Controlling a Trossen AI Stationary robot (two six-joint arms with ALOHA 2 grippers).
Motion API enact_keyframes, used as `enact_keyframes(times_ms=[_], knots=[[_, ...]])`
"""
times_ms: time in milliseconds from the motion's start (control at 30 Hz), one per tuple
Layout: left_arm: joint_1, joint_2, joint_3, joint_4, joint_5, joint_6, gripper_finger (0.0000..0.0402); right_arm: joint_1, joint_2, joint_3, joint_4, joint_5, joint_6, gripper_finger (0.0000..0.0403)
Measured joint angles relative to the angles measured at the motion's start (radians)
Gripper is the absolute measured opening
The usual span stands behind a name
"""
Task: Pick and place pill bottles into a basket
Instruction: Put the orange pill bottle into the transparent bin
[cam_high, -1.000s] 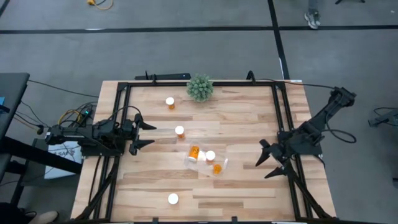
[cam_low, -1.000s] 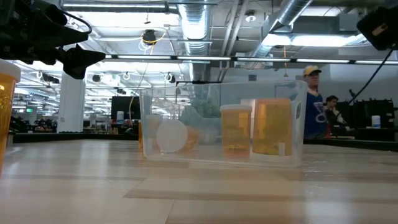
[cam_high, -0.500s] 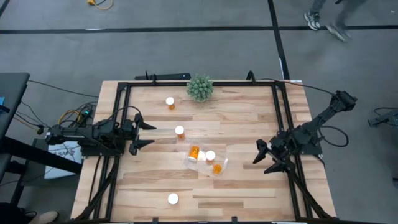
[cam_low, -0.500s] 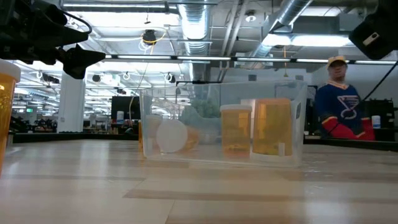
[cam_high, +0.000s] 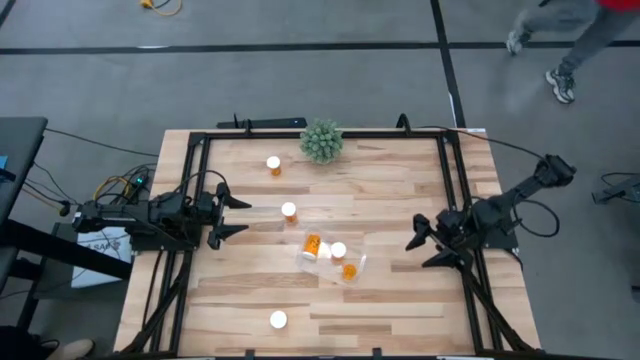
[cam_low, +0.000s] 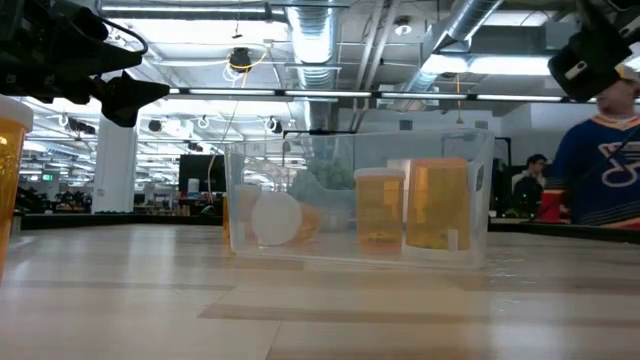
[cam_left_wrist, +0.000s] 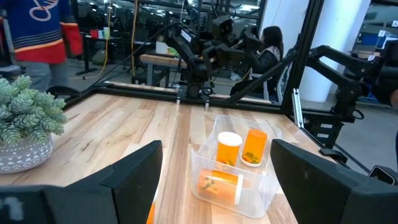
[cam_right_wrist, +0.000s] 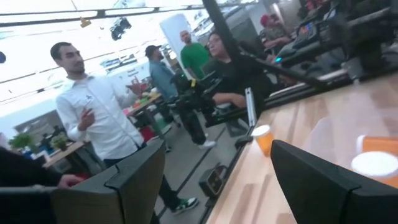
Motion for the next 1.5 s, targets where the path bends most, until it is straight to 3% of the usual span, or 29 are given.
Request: enact_keyframes(times_ms=[700, 1100, 1500], knots=[[0.0, 0.0, 0.0, 0.0, 0.0, 0.0, 0.029, -0.257, -0.006, 0.0, -0.043, -0.155, -0.052, 0.0286], [0.0, 0.0, 0.0, 0.0, 0.0, 0.0, 0.029, -0.338, -0.011, 0.0, 0.026, -0.169, -0.075, 0.0286], [0.0, 0.0, 0.0, 0.0, 0.0, 0.003, 0.029, -0.344, -0.127, 0.0, -0.115, -0.168, -0.09, 0.0286]])
